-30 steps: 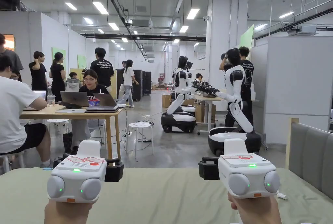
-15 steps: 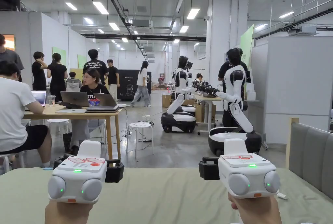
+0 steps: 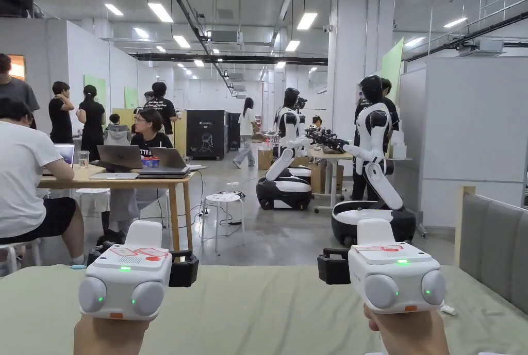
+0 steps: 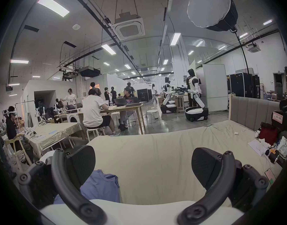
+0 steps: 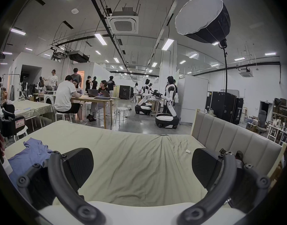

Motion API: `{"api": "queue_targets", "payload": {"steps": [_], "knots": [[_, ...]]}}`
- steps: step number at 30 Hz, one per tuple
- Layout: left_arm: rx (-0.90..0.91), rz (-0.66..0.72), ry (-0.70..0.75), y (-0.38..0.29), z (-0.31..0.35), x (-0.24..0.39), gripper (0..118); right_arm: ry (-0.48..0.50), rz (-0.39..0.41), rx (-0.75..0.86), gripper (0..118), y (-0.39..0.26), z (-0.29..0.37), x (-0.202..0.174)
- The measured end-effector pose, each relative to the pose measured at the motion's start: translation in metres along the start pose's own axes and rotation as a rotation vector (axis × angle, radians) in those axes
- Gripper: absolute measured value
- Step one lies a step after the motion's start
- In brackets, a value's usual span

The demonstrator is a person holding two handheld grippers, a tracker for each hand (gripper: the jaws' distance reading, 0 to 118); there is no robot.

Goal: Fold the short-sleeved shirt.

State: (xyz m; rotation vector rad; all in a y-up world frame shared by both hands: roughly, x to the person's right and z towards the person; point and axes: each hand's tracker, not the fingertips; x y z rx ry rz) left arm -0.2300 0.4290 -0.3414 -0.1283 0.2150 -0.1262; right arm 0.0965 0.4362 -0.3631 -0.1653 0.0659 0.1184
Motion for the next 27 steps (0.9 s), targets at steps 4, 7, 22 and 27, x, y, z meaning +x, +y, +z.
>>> {"api": "queue_targets", "payload": {"steps": [4, 7, 22, 27], "knots": [[0.000, -0.004, 0.002, -0.0012, -0.0046, -0.0017, 118, 0.000, 0.000, 0.001, 118, 0.0002, -0.0005, 0.0004], [0.000, -0.002, 0.004, -0.0002, -0.0012, -0.0013, 118, -0.002, 0.007, 0.005, 118, 0.0004, 0.0008, -0.0001], [0.008, 0.003, 0.036, 0.0023, 0.0003, -0.0020, 118, -0.015, 0.007, 0.014, 118, 0.0016, 0.0041, 0.0015], [0.004, 0.002, 0.056, 0.0018, -0.0006, 0.0003, 118, -0.028, 0.014, 0.022, 118, 0.0014, 0.0054, 0.0004]]}}
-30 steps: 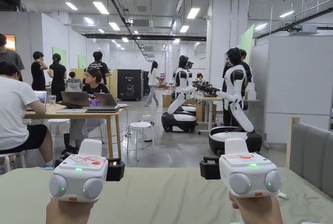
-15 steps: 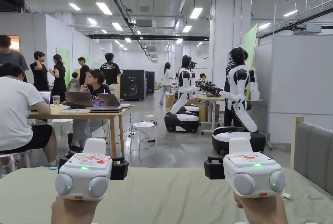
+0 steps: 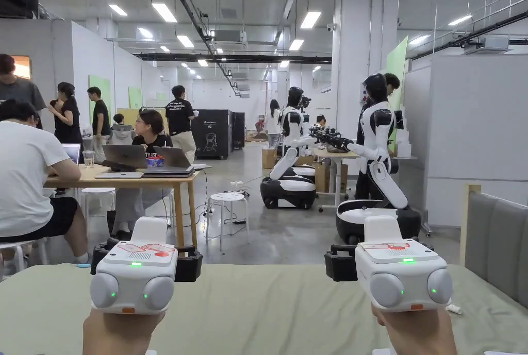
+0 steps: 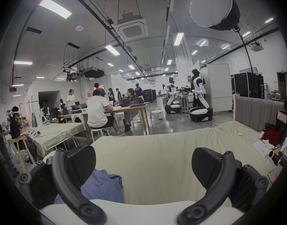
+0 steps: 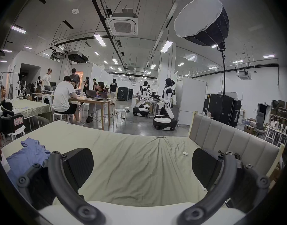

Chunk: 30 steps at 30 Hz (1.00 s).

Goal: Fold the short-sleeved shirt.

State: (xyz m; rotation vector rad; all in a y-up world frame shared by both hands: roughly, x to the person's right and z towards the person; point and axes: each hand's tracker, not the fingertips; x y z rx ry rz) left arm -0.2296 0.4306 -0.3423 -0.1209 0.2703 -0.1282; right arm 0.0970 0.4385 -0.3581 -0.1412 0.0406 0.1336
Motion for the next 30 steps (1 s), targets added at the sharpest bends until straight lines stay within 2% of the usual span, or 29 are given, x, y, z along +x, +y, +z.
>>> {"api": "queue_targets", "payload": {"steps": [7, 11, 16, 23, 30], "knots": [[0.001, 0.023, -0.021, -0.0008, -0.0007, -0.0028, 118, -0.038, 0.066, 0.020, 118, -0.0024, 0.0004, -0.0034], [0.014, 0.024, -0.025, -0.0018, 0.0031, -0.0024, 118, -0.011, 0.045, 0.015, 118, -0.0023, 0.0029, -0.0015], [0.034, 0.039, -0.053, -0.0022, 0.0055, -0.0031, 118, -0.026, 0.061, 0.024, 118, -0.0031, 0.0023, -0.0032], [0.071, 0.032, -0.060, -0.0029, 0.0020, -0.0030, 118, 0.009, -0.007, 0.030, 118, -0.0026, 0.0034, 0.0031], [0.069, 0.049, -0.075, -0.0042, 0.0010, -0.0035, 118, -0.003, -0.004, 0.042, 118, -0.0056, 0.0024, 0.0018]]}}
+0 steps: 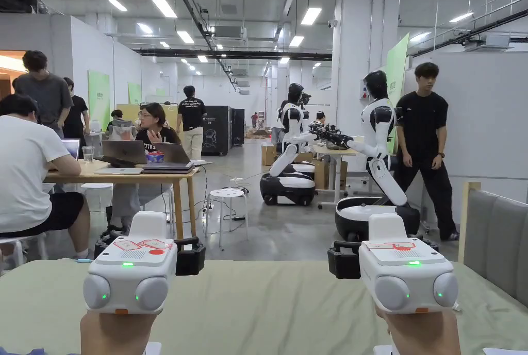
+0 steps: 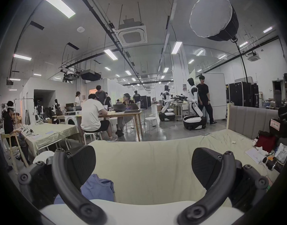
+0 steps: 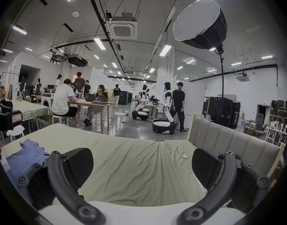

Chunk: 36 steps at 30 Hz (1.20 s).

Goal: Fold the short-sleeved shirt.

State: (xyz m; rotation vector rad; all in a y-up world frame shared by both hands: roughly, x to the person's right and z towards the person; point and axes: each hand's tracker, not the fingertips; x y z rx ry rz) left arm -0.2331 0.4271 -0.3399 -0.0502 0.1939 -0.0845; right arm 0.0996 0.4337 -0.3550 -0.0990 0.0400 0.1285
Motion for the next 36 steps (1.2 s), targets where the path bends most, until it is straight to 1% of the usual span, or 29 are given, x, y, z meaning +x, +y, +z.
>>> {"api": "queue_targets", "payload": {"steps": [3, 4, 5, 6, 7, 8, 9, 10, 11, 12, 14, 15, 17, 18, 20, 22, 24, 25, 26, 28, 30, 32, 33, 36], "knots": [[-0.008, -0.008, -0.026, -0.001, -0.001, 0.000, 116, 0.000, -0.009, 0.004, 118, 0.001, 0.001, 0.001], [-0.003, -0.016, -0.024, -0.001, -0.001, 0.001, 113, -0.007, -0.012, 0.002, 114, 0.001, 0.002, 0.001], [-0.003, -0.022, -0.024, -0.002, -0.001, 0.001, 107, -0.009, -0.015, -0.003, 96, 0.001, 0.002, 0.001], [-0.006, -0.026, -0.041, -0.002, -0.001, 0.002, 91, -0.006, -0.019, -0.010, 60, 0.000, 0.001, 0.002], [-0.006, -0.024, -0.057, -0.002, -0.001, 0.002, 45, -0.001, -0.018, -0.013, 0, 0.000, 0.002, 0.003], [-0.008, -0.025, -0.060, -0.002, 0.000, 0.003, 0, -0.006, -0.011, -0.014, 0, -0.001, 0.001, 0.003], [-0.015, -0.040, -0.045, -0.001, -0.001, 0.006, 0, -0.009, -0.006, 0.006, 0, -0.002, 0.002, 0.002], [-0.017, -0.044, -0.061, -0.002, 0.003, 0.007, 0, -0.055, 0.000, 0.020, 0, -0.003, 0.000, 0.005], [-0.007, -0.037, -0.049, -0.002, 0.005, -0.002, 0, -0.025, -0.008, 0.019, 0, -0.004, -0.001, 0.008], [-0.024, -0.017, -0.102, 0.004, 0.015, 0.008, 0, -0.003, -0.007, 0.008, 0, -0.003, -0.004, 0.010], [-0.030, -0.052, -0.063, 0.005, 0.022, 0.010, 0, -0.002, 0.027, 0.001, 0, -0.003, -0.002, 0.007], [-0.019, -0.051, -0.055, 0.003, 0.019, 0.009, 0, -0.006, 0.034, 0.008, 0, -0.004, 0.000, 0.006], [-0.018, -0.019, -0.062, -0.003, 0.005, -0.001, 0, 0.017, 0.045, 0.006, 0, -0.005, -0.001, 0.005], [-0.010, -0.021, -0.055, -0.004, 0.007, -0.009, 0, 0.033, 0.072, 0.006, 0, -0.002, 0.005, -0.007], [0.010, -0.076, 0.013, -0.009, 0.012, -0.026, 0, 0.053, 0.109, 0.010, 0, -0.004, 0.005, -0.020], [-0.008, -0.068, 0.046, -0.013, 0.016, -0.053, 0, 0.088, 0.113, 0.010, 0, -0.005, -0.006, -0.044], [-0.037, -0.049, 0.135, -0.021, 0.023, -0.090, 0, 0.156, 0.085, 0.010, 0, -0.005, -0.008, -0.073], [-0.049, -0.043, 0.154, -0.025, 0.027, -0.105, 0, 0.182, 0.071, 0.007, 0, -0.006, -0.008, -0.087], [-0.067, -0.040, 0.177, -0.031, 0.033, -0.123, 0, 0.215, 0.059, 0.001, 0, -0.005, -0.013, -0.111], [-0.092, -0.047, 0.259, -0.043, 0.046, -0.156, 0, 0.288, 0.051, 0.000, 0, -0.007, -0.010, -0.147], [-0.121, -0.020, 0.325, -0.055, 0.062, -0.193, 0, 0.363, 0.047, -0.005, 0, -0.010, -0.012, -0.190], [-0.158, -0.018, 0.395, -0.069, 0.074, -0.226, 0, 0.438, 0.036, -0.020, 0, -0.016, -0.006, -0.223], [-0.190, -0.038, 0.421, -0.077, 0.079, -0.241, 0, 0.473, 0.033, -0.027, 0, -0.020, -0.002, -0.239], [-0.272, -0.056, 0.484, -0.100, 0.087, -0.272, 0, 0.542, 0.048, -0.041, 0, -0.032, -0.001, -0.277]]}}
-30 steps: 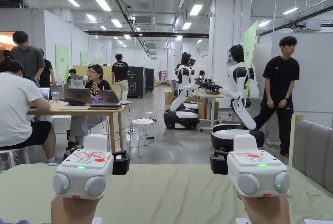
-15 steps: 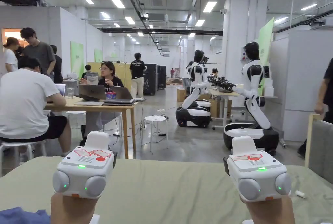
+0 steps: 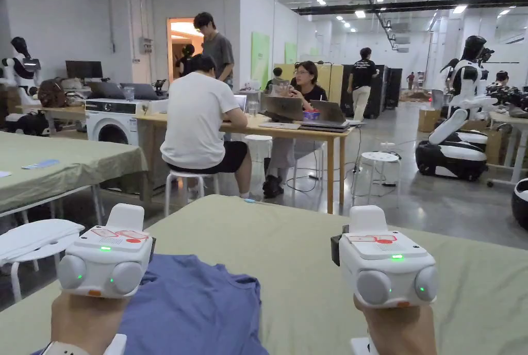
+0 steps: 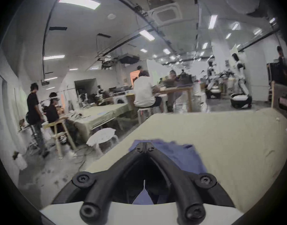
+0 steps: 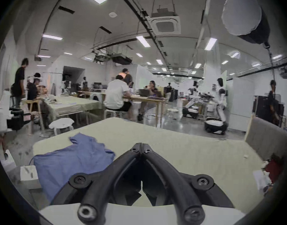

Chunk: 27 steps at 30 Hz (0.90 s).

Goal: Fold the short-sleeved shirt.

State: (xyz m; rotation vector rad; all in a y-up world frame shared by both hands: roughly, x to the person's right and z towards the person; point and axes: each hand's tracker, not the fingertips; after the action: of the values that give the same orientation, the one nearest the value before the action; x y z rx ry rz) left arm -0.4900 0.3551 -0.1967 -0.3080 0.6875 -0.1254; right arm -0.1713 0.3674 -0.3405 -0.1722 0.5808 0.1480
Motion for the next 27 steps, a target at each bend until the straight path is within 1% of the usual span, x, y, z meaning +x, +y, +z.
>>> {"api": "queue_targets", "payload": {"steps": [2, 3, 5, 6, 8, 10, 12, 13, 14, 16, 19, 21, 22, 23, 24, 25, 26, 27], "knots": [[-0.037, 0.040, -0.003, -0.009, -0.011, -0.005, 0, 0.016, 0.005, -0.009, 0, -0.006, -0.010, -0.013], [-0.068, 0.051, -0.029, -0.013, -0.020, -0.003, 0, 0.022, 0.007, -0.015, 0, -0.009, -0.014, -0.017], [-0.143, 0.010, -0.085, -0.022, -0.037, 0.013, 0, 0.035, 0.006, -0.030, 0, -0.014, -0.022, -0.023], [-0.204, -0.028, -0.119, -0.028, -0.050, 0.024, 0, 0.036, 0.003, -0.036, 0, -0.013, -0.017, -0.026], [-0.338, -0.057, -0.185, -0.039, -0.068, 0.050, 0, 0.038, 0.000, -0.056, 0, -0.018, -0.025, -0.029], [-0.511, -0.021, -0.241, -0.053, -0.096, 0.071, 0, 0.042, 0.001, -0.073, 0, -0.025, -0.034, -0.031], [-0.706, 0.052, -0.329, -0.070, -0.127, 0.093, 0, 0.040, 0.016, -0.094, 0, -0.030, -0.046, -0.035], [-0.739, 0.061, -0.360, -0.077, -0.137, 0.102, 0, 0.041, 0.020, -0.099, 0, -0.032, -0.050, -0.036], [-0.744, 0.040, -0.378, -0.085, -0.146, 0.114, 0, 0.042, 0.027, -0.112, 0, -0.039, -0.062, -0.036], [-0.727, -0.007, -0.346, -0.096, -0.166, 0.133, 0, 0.047, 0.031, -0.127, 0, -0.043, -0.073, -0.038], [-0.735, 0.006, -0.368, -0.102, -0.197, 0.152, 0, 0.055, 0.063, -0.133, 0, -0.051, -0.092, -0.041], [-0.734, -0.002, -0.371, -0.096, -0.213, 0.164, 0, 0.064, 0.069, -0.134, 0, -0.055, -0.101, -0.042], [-0.725, -0.016, -0.369, -0.095, -0.220, 0.169, 3, 0.067, 0.065, -0.134, 0, -0.057, -0.104, -0.041], [-0.706, -0.031, -0.367, -0.093, -0.227, 0.174, 22, 0.073, 0.047, -0.135, 0, -0.059, -0.109, -0.040], [-0.696, -0.040, -0.364, -0.092, -0.236, 0.177, 57, 0.072, 0.032, -0.137, 0, -0.060, -0.113, -0.039], [-0.699, -0.046, -0.362, -0.093, -0.242, 0.181, 108, 0.071, 0.028, -0.140, 0, -0.061, -0.116, -0.038], [-0.712, -0.065, -0.362, -0.095, -0.248, 0.185, 118, 0.071, 0.019, -0.143, 0, -0.064, -0.118, -0.037], [-0.666, -0.039, -0.371, -0.096, -0.245, 0.186, 111, 0.072, 0.010, -0.142, 0, -0.066, -0.119, -0.035]]}}
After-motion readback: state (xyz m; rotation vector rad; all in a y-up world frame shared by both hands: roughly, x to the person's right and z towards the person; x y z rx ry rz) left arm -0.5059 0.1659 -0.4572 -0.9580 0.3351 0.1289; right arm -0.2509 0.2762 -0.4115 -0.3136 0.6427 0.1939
